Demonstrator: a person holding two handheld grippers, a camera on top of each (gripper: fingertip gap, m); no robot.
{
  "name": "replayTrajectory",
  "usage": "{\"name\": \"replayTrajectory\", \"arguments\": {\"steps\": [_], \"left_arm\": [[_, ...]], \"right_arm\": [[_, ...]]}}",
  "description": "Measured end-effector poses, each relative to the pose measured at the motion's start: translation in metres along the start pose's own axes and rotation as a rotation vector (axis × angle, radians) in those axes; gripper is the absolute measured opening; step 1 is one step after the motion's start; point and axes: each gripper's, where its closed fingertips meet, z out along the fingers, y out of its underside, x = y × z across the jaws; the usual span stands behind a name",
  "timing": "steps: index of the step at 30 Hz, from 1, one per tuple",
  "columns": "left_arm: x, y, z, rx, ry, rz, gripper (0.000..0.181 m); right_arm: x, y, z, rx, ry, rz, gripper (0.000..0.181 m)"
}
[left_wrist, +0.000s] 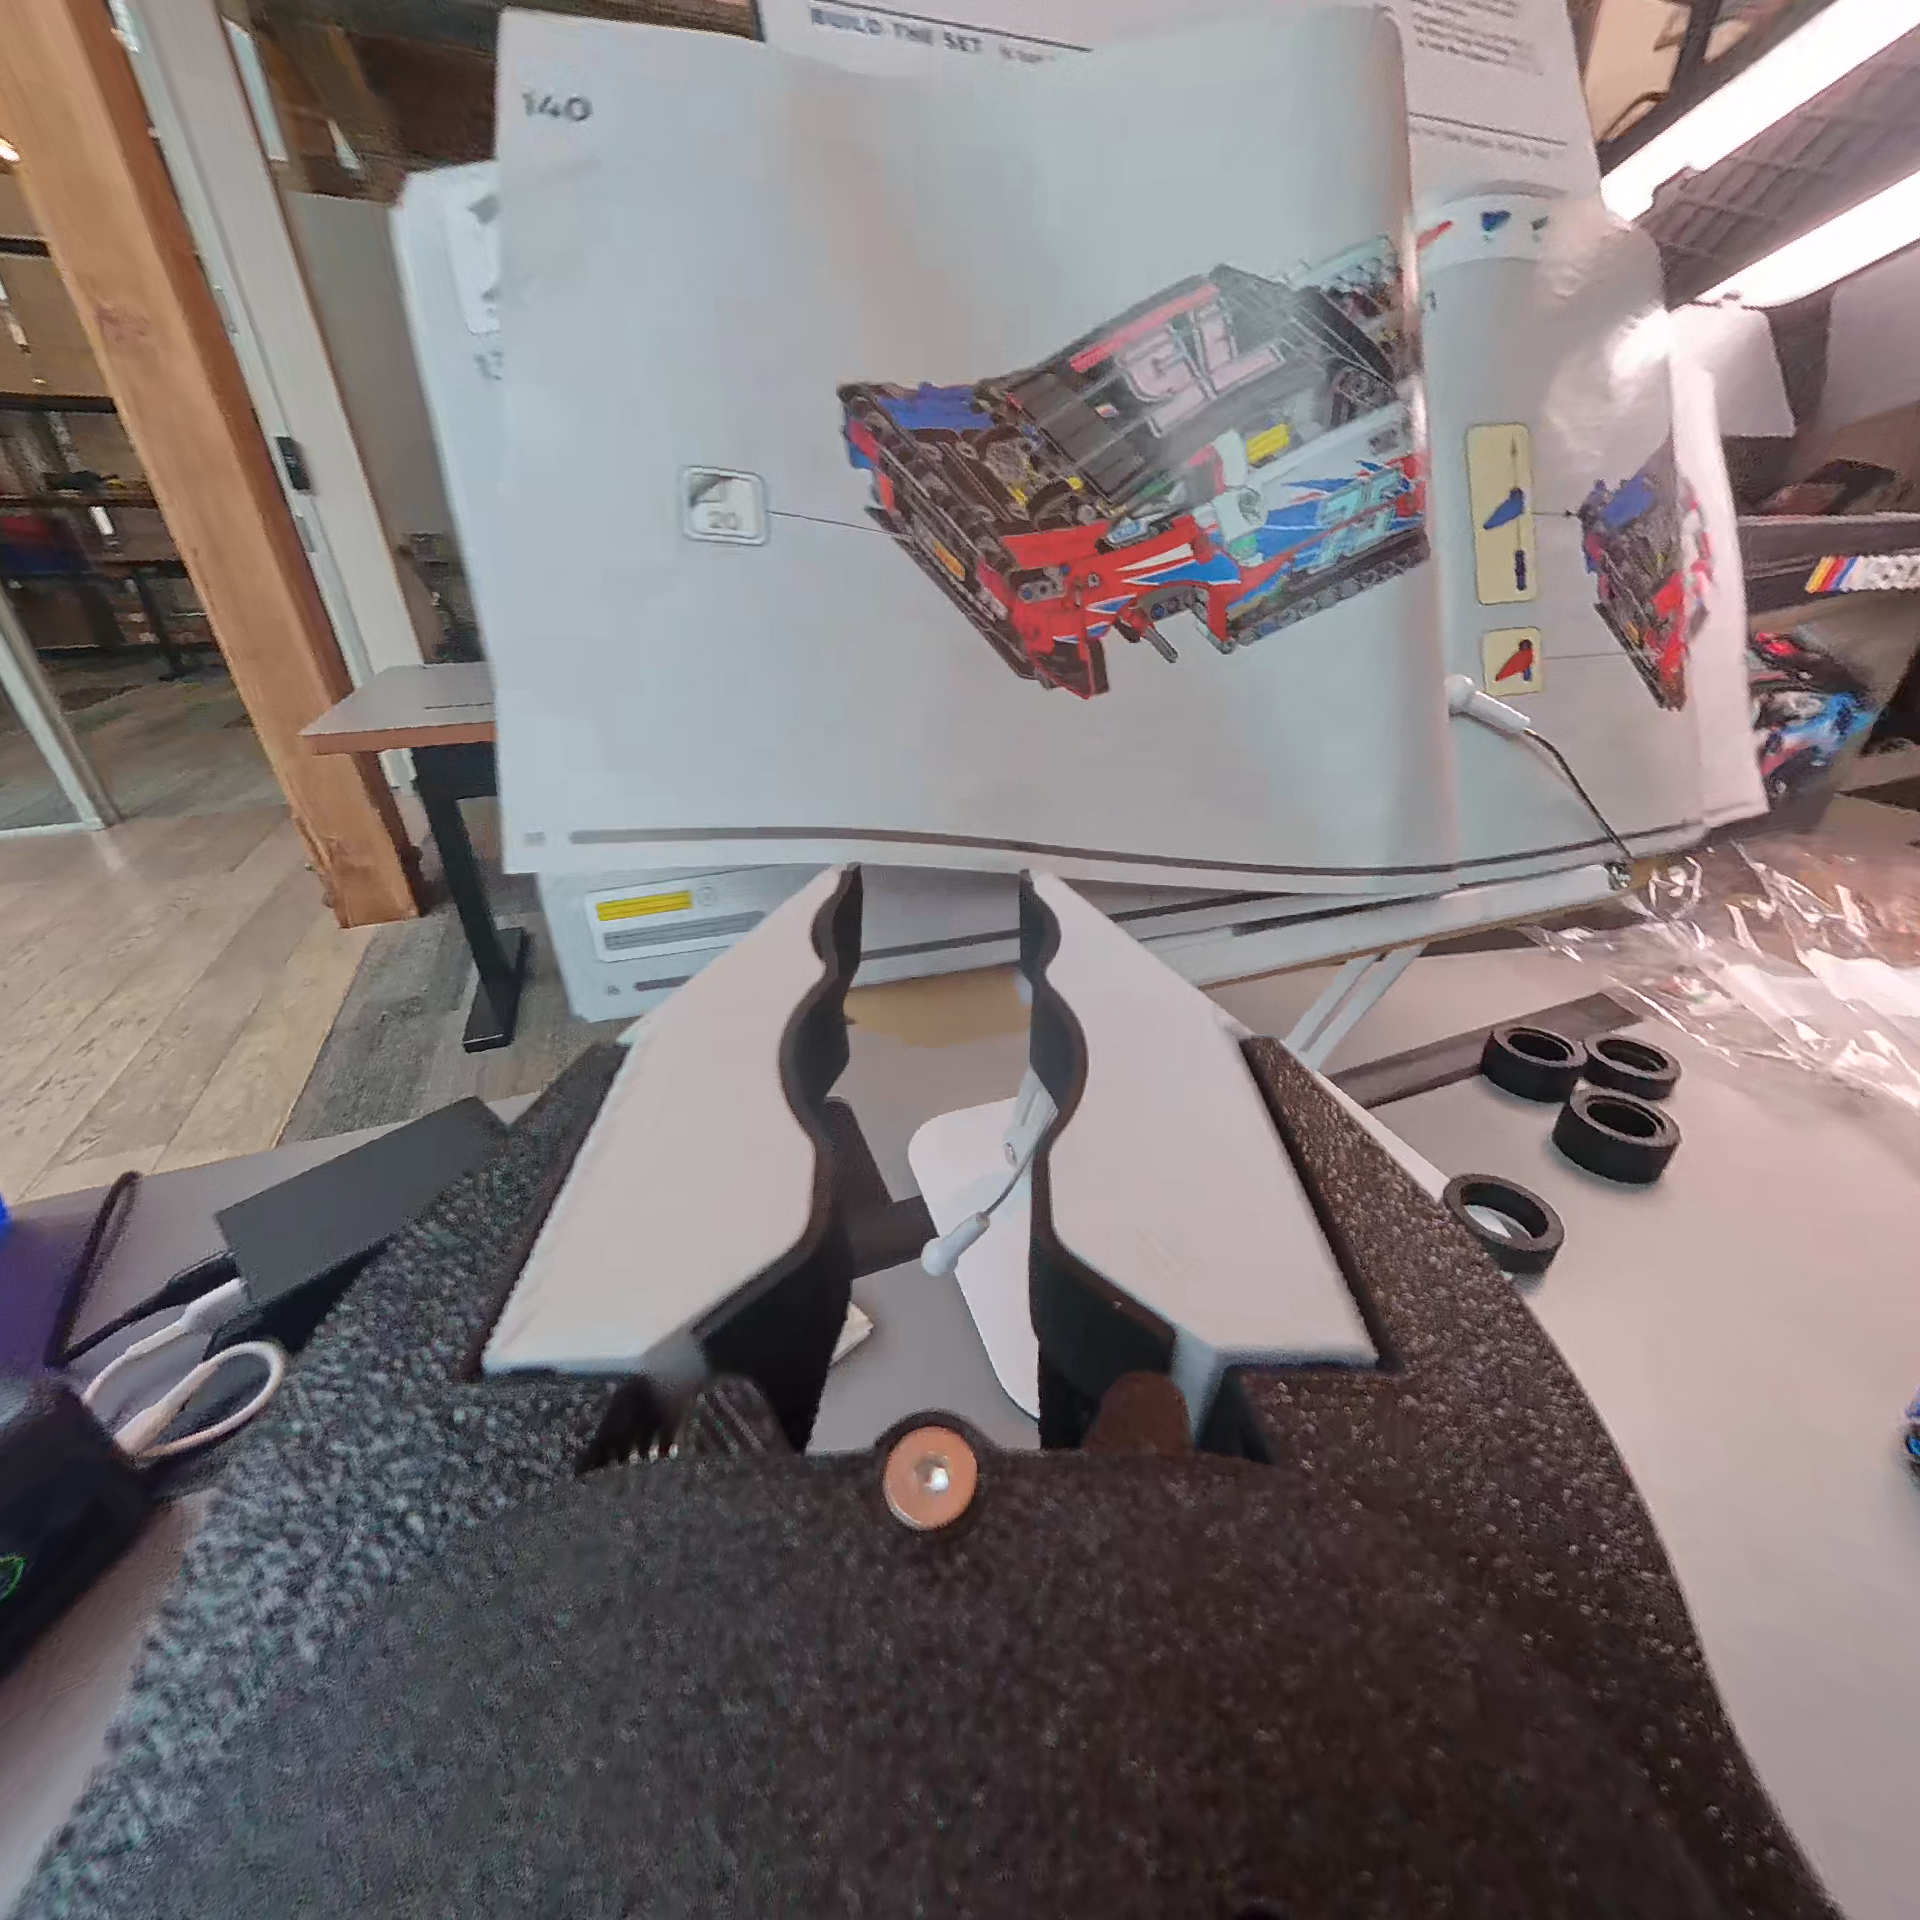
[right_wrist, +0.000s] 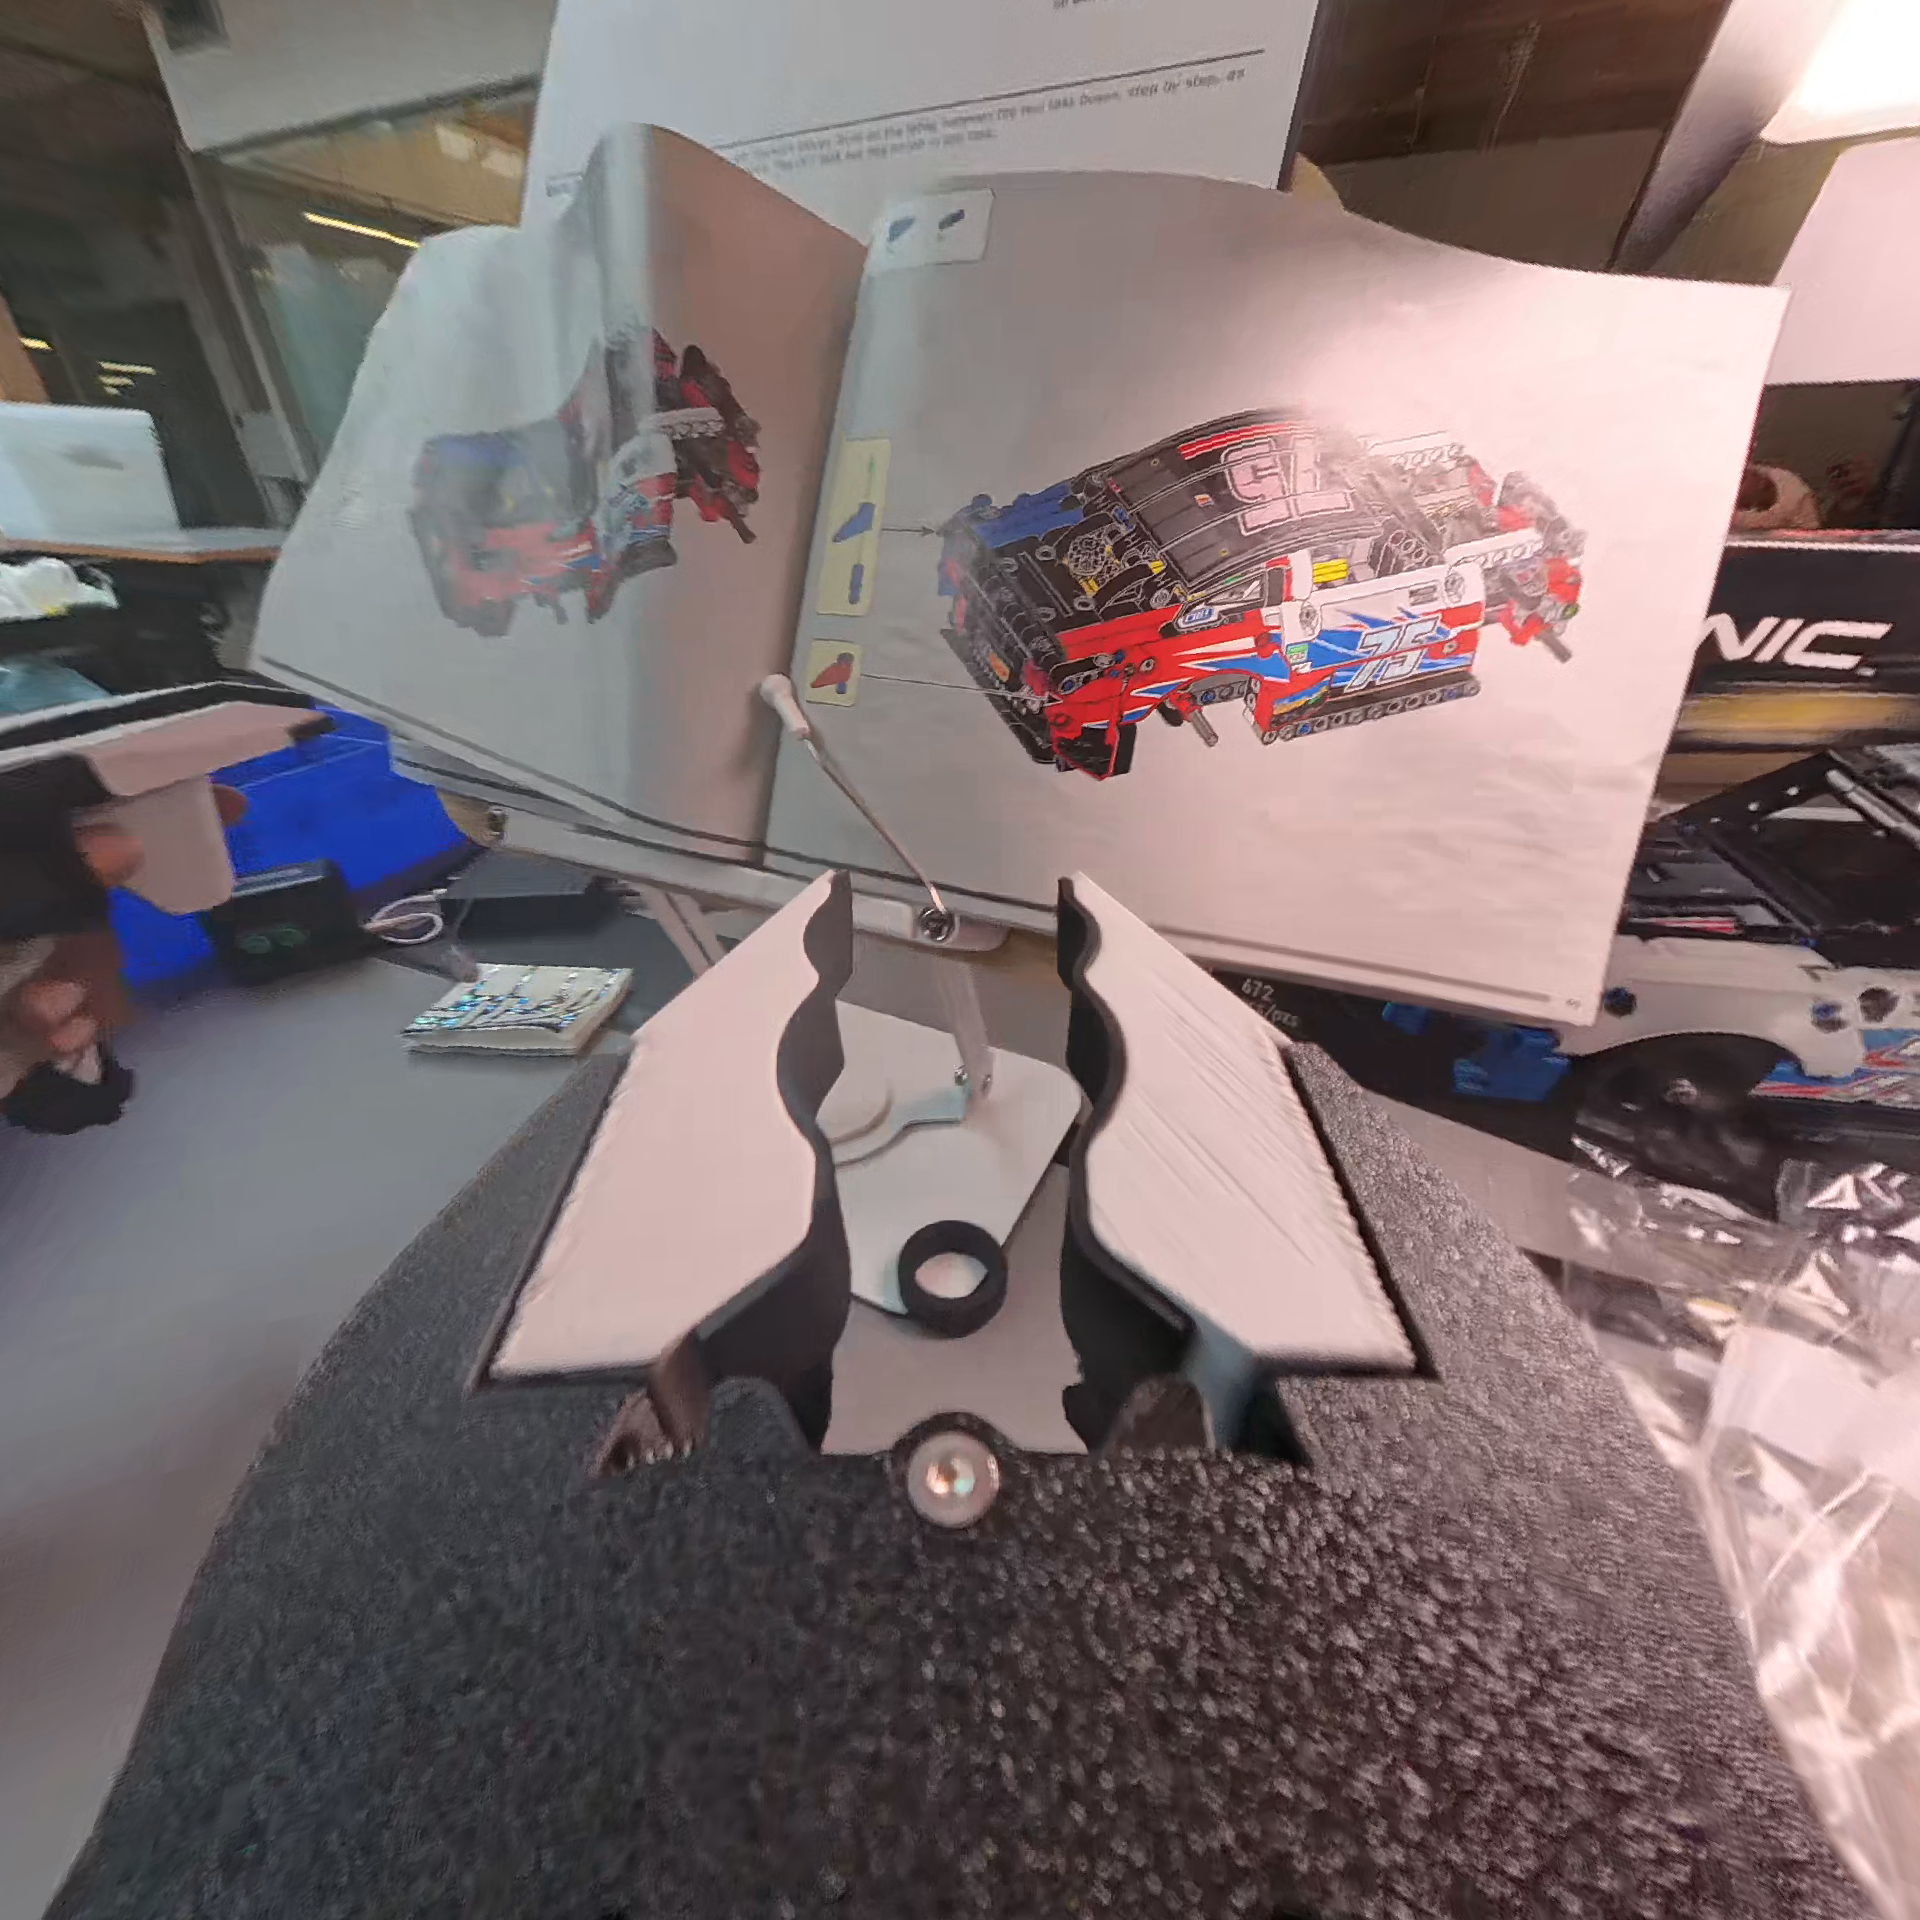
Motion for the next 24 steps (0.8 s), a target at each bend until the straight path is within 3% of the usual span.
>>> {"name": "replayTrajectory", "arguments": {"steps": [4, 10, 14, 20, 24], "left_arm": [[-0.023, -0.018, -0.017, 0.059, -0.103, -0.087, 0.031], [-0.020, -0.039, -0.048, 0.081, -0.094, -0.080, 0.032], [0.016, -0.021, -0.071, 0.017, 0.056, 0.009, 0.033], [0.040, 0.033, -0.093, -0.037, 0.127, 0.077, 0.040], [0.052, 0.040, -0.090, -0.051, 0.199, 0.033, 0.057]], "right_arm": [[-0.019, 0.013, -0.031, 0.013, -0.029, 0.057, 0.040], [-0.030, 0.023, -0.033, 0.036, -0.064, 0.020, 0.039], [-0.041, 0.023, -0.033, 0.050, -0.089, -0.019, 0.040], [-0.052, 0.023, -0.035, 0.067, -0.104, -0.091, 0.051], [-0.057, 0.023, -0.038, 0.078, -0.123, -0.116, 0.032]]}}
